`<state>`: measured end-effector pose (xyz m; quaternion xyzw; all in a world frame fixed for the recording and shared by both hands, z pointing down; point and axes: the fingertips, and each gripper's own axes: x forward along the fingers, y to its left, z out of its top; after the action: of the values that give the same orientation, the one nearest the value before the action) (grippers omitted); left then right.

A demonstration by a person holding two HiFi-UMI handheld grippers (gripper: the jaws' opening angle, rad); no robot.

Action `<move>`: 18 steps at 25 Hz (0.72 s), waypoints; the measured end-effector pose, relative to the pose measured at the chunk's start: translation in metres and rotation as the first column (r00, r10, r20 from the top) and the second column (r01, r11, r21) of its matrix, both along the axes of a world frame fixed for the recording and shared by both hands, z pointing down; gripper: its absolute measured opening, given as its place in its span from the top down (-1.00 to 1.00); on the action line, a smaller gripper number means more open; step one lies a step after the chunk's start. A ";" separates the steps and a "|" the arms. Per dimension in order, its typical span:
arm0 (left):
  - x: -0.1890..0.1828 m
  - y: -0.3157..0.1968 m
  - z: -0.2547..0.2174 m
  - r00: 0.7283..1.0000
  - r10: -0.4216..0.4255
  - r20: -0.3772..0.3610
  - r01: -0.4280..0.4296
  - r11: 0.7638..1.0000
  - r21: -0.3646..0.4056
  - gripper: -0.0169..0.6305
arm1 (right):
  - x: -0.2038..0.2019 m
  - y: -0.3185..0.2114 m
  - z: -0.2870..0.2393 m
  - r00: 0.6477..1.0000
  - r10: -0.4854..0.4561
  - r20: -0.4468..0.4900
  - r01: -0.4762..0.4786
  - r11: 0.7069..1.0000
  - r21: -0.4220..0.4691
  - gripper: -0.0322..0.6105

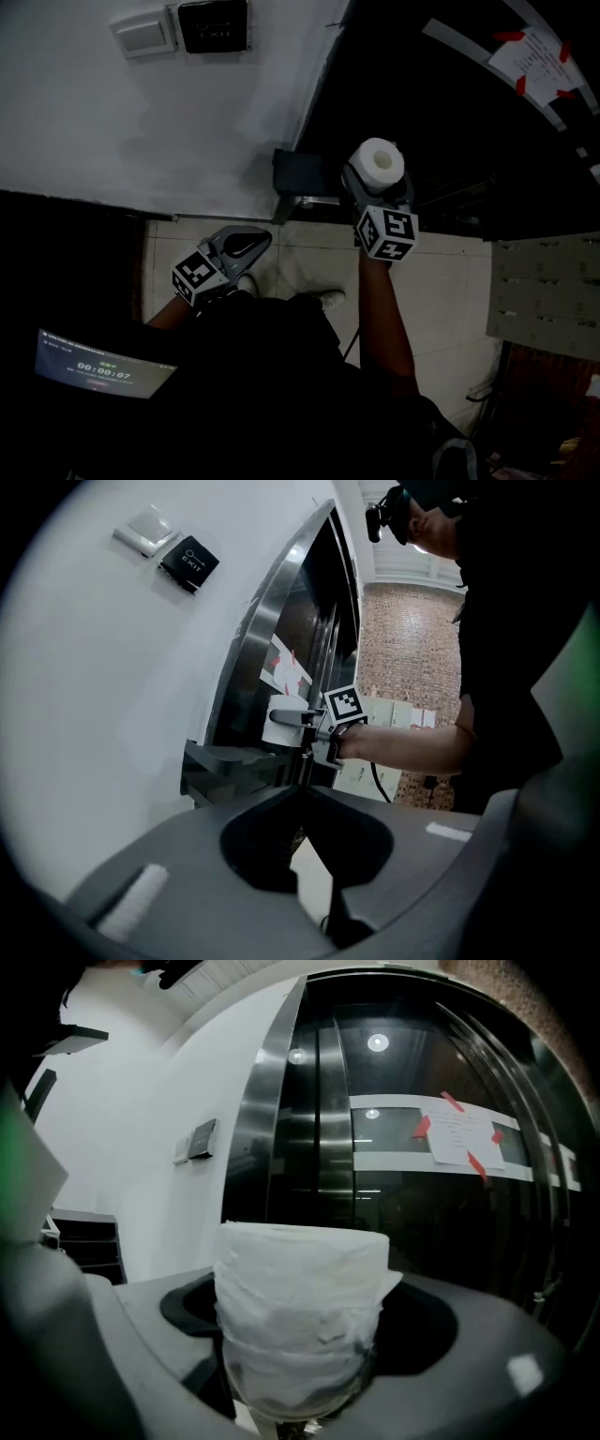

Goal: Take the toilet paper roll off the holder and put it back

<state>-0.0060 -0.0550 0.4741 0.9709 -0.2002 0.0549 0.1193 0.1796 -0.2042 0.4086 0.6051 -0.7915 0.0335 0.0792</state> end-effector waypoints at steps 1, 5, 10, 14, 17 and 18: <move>0.000 0.000 0.001 1.000 0.001 0.001 -0.001 1.000 0.002 0.94 | 0.011 0.000 0.002 1.000 0.018 0.007 -0.018 1.000 -0.004 -0.53; -0.001 0.000 0.004 1.000 0.003 0.009 -0.003 1.000 0.007 0.94 | 0.045 -0.001 0.014 0.996 0.079 0.031 -0.078 0.997 -0.024 -0.53; 0.000 -0.001 0.005 1.000 0.001 0.014 -0.001 1.000 0.006 0.94 | 0.058 -0.001 0.028 0.995 0.099 0.027 -0.098 0.994 -0.039 -0.53; 0.000 -0.002 0.004 1.000 -0.001 0.017 0.001 1.000 0.008 0.94 | 0.058 -0.001 0.038 0.993 0.098 0.065 -0.095 0.994 -0.046 -0.53; -0.003 -0.001 0.004 1.000 -0.006 0.018 0.006 1.000 0.006 0.94 | 0.061 0.000 0.047 0.985 0.112 0.134 -0.106 0.993 -0.056 -0.53; -0.004 -0.001 0.004 1.000 -0.008 0.019 0.008 1.000 0.005 0.94 | 0.063 0.001 0.050 0.978 0.121 0.171 -0.112 0.992 -0.061 -0.53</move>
<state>-0.0100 -0.0561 0.4780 0.9698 -0.2054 0.0631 0.1154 0.2423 -0.2033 0.4585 0.6429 -0.7575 0.1109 0.0230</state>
